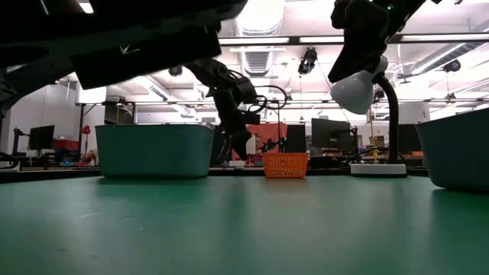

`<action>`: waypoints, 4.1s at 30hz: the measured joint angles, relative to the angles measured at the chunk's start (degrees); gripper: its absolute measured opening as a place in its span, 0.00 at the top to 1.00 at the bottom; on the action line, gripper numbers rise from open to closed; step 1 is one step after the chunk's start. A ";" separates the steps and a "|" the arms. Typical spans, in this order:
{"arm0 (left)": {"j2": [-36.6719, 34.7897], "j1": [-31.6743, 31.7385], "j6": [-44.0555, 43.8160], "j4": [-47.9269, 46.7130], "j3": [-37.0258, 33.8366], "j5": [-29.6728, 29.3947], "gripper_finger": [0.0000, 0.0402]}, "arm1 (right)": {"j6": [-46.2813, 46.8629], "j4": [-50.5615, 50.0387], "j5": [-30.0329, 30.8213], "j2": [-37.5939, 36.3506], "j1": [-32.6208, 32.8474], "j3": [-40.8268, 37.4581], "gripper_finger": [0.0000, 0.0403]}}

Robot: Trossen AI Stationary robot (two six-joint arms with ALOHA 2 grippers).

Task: Sort crayons
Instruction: Put the blue crayon into the orange bin, then put the green crayon into the blue bin

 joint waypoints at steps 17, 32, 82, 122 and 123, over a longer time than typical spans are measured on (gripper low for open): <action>1.91 0.24 -1.39 -0.14 -0.13 1.07 0.50 | 0.12 -0.02 -0.01 0.00 0.01 0.00 0.83; 2.03 0.33 -3.26 0.08 -0.72 1.03 0.50 | 0.52 -0.02 -0.05 0.00 0.01 0.00 0.83; -3.97 -0.36 -7.68 -1.59 -3.74 1.36 1.00 | 2.45 -0.04 -0.23 0.00 0.01 -0.83 0.83; -15.05 -16.20 -19.34 0.94 -4.28 8.52 0.72 | 23.43 0.26 -0.73 2.29 4.74 -0.85 0.83; -16.03 -16.84 -19.34 0.92 -4.74 8.52 0.72 | 24.57 0.43 -0.73 2.75 5.73 -0.85 0.83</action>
